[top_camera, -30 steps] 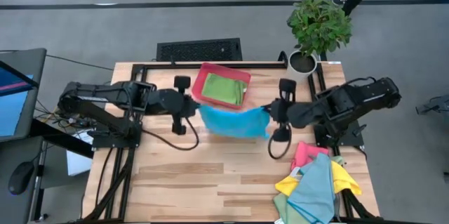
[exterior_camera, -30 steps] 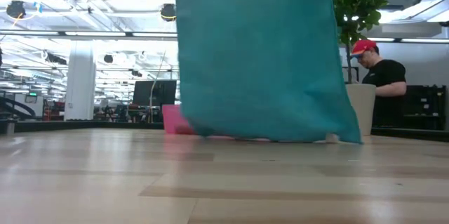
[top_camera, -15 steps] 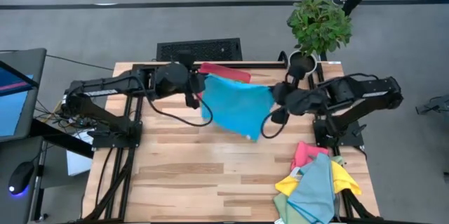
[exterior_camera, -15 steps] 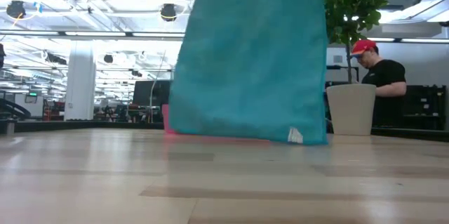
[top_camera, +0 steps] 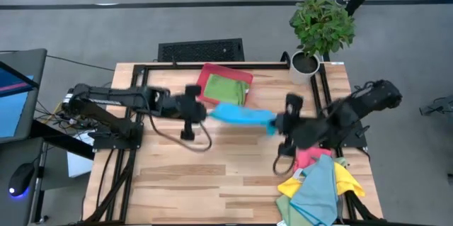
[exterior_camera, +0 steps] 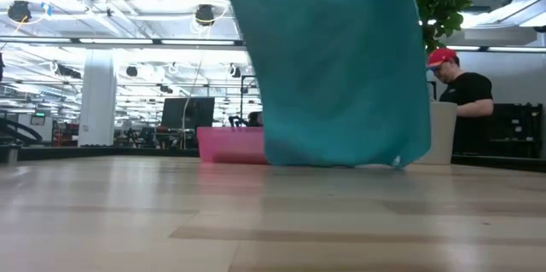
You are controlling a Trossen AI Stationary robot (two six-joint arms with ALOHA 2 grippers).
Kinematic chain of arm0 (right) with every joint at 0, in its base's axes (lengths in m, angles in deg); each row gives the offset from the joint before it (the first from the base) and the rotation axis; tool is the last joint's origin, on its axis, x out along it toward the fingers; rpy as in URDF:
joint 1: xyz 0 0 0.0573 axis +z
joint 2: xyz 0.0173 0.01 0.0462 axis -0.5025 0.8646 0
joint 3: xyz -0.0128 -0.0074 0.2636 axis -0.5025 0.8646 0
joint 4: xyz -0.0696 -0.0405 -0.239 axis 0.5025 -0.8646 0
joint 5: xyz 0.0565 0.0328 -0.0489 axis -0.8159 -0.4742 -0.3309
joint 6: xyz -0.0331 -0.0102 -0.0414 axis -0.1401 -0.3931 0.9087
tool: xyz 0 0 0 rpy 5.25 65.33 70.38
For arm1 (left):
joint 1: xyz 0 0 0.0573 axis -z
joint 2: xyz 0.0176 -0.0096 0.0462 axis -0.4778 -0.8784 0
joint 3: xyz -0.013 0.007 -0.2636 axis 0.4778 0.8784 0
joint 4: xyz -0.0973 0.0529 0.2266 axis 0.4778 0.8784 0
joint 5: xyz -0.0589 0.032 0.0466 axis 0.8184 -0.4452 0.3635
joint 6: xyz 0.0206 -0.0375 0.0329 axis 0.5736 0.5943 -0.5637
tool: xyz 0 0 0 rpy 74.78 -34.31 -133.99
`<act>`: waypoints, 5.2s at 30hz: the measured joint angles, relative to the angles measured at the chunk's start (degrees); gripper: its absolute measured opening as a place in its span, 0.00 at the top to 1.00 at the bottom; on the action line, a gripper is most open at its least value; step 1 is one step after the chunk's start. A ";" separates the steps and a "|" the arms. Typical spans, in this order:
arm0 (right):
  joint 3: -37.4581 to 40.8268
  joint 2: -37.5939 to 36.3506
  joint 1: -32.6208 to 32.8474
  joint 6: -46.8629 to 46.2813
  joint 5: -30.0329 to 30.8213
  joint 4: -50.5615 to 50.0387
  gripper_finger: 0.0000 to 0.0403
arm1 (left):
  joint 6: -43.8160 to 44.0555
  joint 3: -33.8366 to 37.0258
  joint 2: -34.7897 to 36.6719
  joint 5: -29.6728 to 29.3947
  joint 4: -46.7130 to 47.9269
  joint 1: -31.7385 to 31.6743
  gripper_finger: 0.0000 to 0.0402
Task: Fold microfiber towels
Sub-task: Fold the blue microfiber cloth
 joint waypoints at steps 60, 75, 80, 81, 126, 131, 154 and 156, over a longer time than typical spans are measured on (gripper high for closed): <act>3.37 31.37 -11.79 20.49 -26.44 22.61 0.62 | 63.35 38.72 -14.00 -18.39 -43.96 40.87 0.89; 13.69 32.69 -30.10 31.64 -31.05 37.15 0.71 | 62.93 36.93 -15.96 -12.43 -37.76 37.59 1.00; 13.77 34.39 -32.67 33.03 -31.92 37.45 0.71 | 63.76 36.41 -9.78 -12.92 -32.94 37.13 1.00; 13.77 34.39 -33.32 33.21 -31.90 37.95 0.71 | 64.26 36.42 -8.17 -13.14 -32.48 37.21 1.00; 13.51 38.27 -38.60 16.59 -24.61 20.99 0.71 | 58.77 36.46 -13.49 1.04 -27.03 28.76 1.00; 13.76 37.32 -38.02 8.52 -23.67 15.56 0.71 | 55.88 36.46 -11.35 0.11 -24.19 27.88 1.00; 13.75 20.37 -28.35 -4.01 -9.34 3.12 0.71 | 48.88 44.66 -3.68 -10.60 -46.17 24.19 1.00; 13.95 18.32 -27.58 -4.04 -9.25 3.18 0.71 | 49.62 46.05 -3.67 -9.99 -48.05 24.06 1.00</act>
